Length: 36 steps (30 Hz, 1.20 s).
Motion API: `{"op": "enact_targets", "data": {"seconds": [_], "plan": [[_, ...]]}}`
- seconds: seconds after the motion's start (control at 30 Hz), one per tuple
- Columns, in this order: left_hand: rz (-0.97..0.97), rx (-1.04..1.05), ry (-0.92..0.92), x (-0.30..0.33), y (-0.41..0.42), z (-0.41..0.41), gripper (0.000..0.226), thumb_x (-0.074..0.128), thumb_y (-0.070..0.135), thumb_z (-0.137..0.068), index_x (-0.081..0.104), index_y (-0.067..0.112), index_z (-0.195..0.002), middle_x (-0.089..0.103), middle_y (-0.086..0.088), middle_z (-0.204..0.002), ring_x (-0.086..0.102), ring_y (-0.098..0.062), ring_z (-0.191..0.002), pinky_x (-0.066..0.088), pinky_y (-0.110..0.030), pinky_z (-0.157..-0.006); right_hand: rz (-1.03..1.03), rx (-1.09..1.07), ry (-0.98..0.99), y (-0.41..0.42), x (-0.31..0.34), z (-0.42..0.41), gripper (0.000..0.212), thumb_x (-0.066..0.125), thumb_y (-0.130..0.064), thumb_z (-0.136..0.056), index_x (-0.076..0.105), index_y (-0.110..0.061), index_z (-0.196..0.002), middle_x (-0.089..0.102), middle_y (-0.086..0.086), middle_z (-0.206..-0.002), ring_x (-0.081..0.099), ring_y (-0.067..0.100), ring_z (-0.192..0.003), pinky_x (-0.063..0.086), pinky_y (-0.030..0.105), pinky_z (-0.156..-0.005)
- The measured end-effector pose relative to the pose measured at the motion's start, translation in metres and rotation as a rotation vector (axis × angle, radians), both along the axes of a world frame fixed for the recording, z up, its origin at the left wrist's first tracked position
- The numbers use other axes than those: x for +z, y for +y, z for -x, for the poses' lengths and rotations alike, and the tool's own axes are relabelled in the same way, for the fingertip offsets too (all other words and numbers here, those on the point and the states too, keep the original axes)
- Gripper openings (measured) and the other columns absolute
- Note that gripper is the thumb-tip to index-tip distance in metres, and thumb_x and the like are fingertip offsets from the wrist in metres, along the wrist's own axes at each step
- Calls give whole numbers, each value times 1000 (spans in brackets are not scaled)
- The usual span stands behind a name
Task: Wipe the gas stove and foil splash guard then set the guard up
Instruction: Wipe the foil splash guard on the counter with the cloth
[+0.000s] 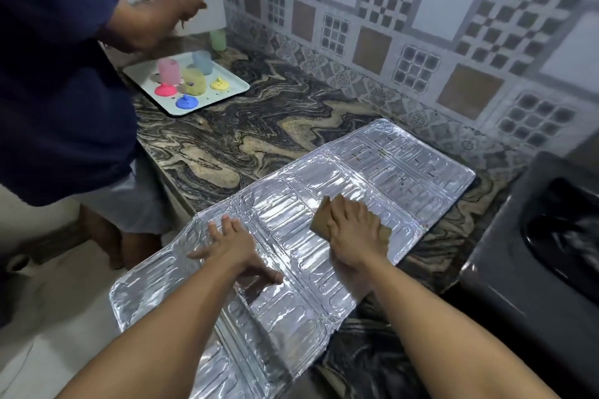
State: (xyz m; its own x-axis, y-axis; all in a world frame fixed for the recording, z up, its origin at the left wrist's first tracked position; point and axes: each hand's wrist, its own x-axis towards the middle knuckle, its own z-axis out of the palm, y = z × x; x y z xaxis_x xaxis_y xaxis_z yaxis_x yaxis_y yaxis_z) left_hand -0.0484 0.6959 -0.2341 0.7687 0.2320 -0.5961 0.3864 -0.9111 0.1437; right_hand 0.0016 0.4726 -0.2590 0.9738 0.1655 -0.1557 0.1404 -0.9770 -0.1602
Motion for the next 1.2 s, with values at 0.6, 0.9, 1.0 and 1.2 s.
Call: {"op": "enact_targets", "data": {"seconds": [0.6, 0.9, 1.0, 1.2], "plan": [[-77, -321, -146, 14, -10, -15, 142, 63, 82, -55, -14, 12, -151, -25, -11, -157, -19, -33, -145, -6, -64, -114, 7, -84, -33, 28, -25, 32, 67, 6, -45, -99, -1, -7, -154, -7, 14, -162, -11, 29, -149, -11, 46, -120], [48, -337, -85, -11, -23, -15, 153, 73, 77, -46, -20, 15, -150, -33, -4, -155, -28, -27, -143, -11, -65, -112, 13, -168, -83, 12, -19, 15, 78, -1, -48, -90, 7, -5, -154, 5, 13, -163, 2, 27, -150, 2, 48, -121], [39, -341, -80, -15, -23, -15, 153, 73, 78, -46, -20, 15, -150, -33, -4, -155, -28, -28, -143, -9, -66, -112, 5, -256, -70, 5, -14, 4, 70, 13, -45, -97, 3, -5, -154, 4, 12, -163, 1, 27, -150, 1, 47, -121], [-67, -325, -239, 0, -38, -33, 141, 69, 82, -45, 7, 14, -152, 2, -14, -161, -2, -34, -148, 2, -61, -117, 27, -291, -86, 12, -18, 9, 67, 13, -42, -100, 3, -4, -154, 3, 12, -163, 1, 26, -150, -1, 46, -121]]}}
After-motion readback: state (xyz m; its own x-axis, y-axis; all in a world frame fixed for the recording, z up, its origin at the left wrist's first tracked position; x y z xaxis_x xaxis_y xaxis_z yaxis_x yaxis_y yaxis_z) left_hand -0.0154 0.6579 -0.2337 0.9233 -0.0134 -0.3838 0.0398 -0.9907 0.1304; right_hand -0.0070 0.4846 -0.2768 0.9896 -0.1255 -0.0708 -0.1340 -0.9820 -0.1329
